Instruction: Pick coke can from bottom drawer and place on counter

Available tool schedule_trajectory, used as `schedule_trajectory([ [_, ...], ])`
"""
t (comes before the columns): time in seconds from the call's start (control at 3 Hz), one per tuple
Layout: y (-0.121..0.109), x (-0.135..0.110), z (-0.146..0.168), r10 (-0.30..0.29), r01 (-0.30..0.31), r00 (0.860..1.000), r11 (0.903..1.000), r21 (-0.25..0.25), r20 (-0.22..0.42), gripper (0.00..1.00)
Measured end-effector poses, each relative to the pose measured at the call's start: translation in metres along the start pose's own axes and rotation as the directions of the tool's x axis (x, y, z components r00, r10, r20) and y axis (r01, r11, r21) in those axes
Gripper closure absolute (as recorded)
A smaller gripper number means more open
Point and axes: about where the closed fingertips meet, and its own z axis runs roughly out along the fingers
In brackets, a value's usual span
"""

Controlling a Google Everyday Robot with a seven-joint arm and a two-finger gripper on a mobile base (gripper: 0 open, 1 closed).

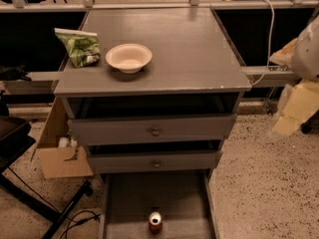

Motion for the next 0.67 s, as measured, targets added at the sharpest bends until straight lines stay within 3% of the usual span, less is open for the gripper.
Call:
schedule_trajectory([
  [0.33,0.033,0.018,0.077,0.076,-0.061,0.985,0.9926,-0.105,0.153,0.00],
  [0.67,0.080,0.031,0.175,0.173,-0.095,0.929,0.9664,-0.239,0.328,0.00],
])
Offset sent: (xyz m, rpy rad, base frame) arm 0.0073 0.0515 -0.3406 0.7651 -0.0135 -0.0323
